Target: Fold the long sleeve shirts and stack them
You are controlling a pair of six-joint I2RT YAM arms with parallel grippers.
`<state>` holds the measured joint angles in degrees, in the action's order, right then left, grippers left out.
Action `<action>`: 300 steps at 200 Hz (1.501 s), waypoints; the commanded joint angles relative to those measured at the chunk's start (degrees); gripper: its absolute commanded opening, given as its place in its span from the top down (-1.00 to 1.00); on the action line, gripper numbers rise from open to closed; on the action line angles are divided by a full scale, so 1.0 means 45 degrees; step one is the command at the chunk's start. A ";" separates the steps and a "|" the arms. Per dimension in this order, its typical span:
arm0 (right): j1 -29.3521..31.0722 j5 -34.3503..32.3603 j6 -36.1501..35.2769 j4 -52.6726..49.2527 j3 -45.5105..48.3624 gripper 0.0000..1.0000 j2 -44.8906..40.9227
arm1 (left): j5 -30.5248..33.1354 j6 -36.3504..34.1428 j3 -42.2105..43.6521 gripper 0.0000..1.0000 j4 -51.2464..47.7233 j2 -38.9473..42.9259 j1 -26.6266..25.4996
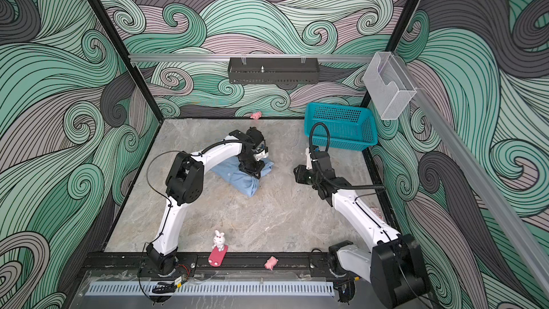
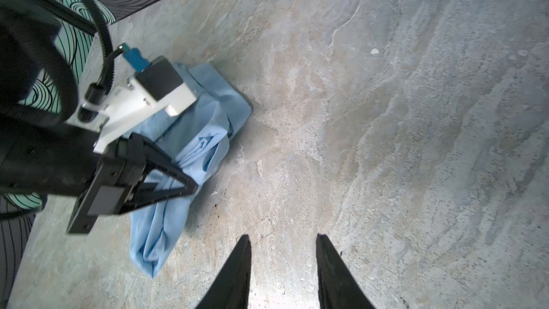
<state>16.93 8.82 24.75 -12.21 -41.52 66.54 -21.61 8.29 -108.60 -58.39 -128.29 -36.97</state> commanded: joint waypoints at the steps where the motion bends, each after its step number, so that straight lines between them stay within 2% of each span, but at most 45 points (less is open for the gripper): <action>1: -0.0437 -0.0033 0.0436 -0.0382 -0.0559 0.24 -0.0306 | -0.2641 0.1744 0.0368 1.00 0.1141 0.1127 -0.0386; 27: -0.0906 0.0139 0.0363 -0.0810 -0.1060 0.23 -0.0619 | -0.4027 0.2989 0.0841 1.00 0.2808 0.2121 -0.0673; 75: -0.1496 0.0510 0.0242 -0.1442 -0.1783 0.18 -0.0768 | -0.5261 0.4000 -0.0013 1.00 0.4159 0.3743 -0.0838; 94: -0.1584 0.0666 0.0233 -0.1579 -0.1884 0.13 -0.0787 | -0.5729 0.4637 0.0325 1.00 0.4863 0.4085 -0.0577; 104: -0.1618 0.0798 0.0255 -0.1605 -0.1904 0.09 -0.0814 | -0.6031 0.5148 0.0917 1.00 0.5560 0.4236 -0.0290; 129: -0.1613 0.1070 0.0299 -0.1604 -0.1887 -0.18 -0.0889 | -0.6342 0.5734 0.2753 1.00 0.6981 0.4463 0.0672; 165: -0.1619 0.2087 0.0562 -0.0930 -0.1467 -0.42 -0.0738 | -0.5820 0.5449 0.5206 1.00 0.7846 0.3632 0.2293; 185: -0.1618 0.2592 0.0897 -0.0478 -0.1124 -0.45 -0.0448 | -0.5559 0.5401 0.6011 1.00 0.8194 0.2713 0.2926; 243: -0.1633 0.3370 0.2158 0.1512 0.0557 -0.57 0.0894 | -0.3647 0.4241 0.6803 1.00 0.6883 0.2093 0.3816; 286: -0.1692 0.5207 0.3512 0.4385 0.0887 -0.74 0.4353 | -0.2168 0.3587 0.6942 1.00 0.5993 0.1853 0.3845; 300: -0.1639 0.5993 0.4390 0.5849 0.1028 -0.87 0.5544 | -0.1944 0.3519 0.6935 1.00 0.5906 0.1774 0.3851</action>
<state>9.61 28.16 37.74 1.74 -37.76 84.77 -36.21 26.68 -77.21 -27.62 -119.87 -19.99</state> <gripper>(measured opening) 0.895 0.057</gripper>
